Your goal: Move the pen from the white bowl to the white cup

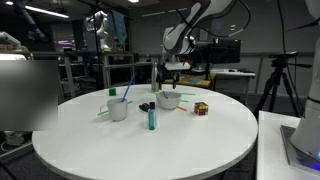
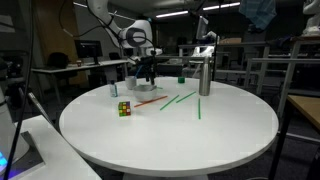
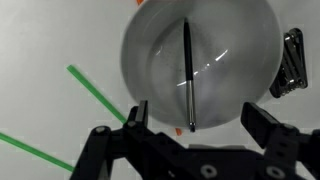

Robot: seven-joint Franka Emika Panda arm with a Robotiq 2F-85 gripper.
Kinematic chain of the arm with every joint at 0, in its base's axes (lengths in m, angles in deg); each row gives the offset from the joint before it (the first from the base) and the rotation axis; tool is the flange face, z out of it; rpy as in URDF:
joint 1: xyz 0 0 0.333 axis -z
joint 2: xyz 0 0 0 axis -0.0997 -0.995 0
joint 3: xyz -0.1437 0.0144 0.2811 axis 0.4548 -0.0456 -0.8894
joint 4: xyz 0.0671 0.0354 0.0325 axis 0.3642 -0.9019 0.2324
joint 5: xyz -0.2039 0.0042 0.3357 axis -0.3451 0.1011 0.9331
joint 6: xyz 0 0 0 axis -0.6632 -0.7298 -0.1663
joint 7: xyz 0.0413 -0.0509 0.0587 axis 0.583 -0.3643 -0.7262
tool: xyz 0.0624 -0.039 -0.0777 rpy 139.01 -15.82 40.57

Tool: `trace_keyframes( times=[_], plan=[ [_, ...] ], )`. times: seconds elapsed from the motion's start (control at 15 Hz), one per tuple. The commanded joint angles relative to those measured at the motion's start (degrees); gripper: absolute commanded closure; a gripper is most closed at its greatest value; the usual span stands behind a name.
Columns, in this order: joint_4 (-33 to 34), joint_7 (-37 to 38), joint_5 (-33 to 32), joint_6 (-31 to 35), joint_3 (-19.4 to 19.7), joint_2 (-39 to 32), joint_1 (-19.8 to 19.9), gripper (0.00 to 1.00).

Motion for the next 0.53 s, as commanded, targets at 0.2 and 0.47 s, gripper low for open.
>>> trace_keyframes(
  times=[0.2,0.47],
  plan=[
    [1.6,-3.8,2.9,0.0,-1.1,-1.8,0.9,0.0],
    [2.2,-5.1,4.4,-0.6,-1.7,-2.7,1.0,0.0]
  ],
)
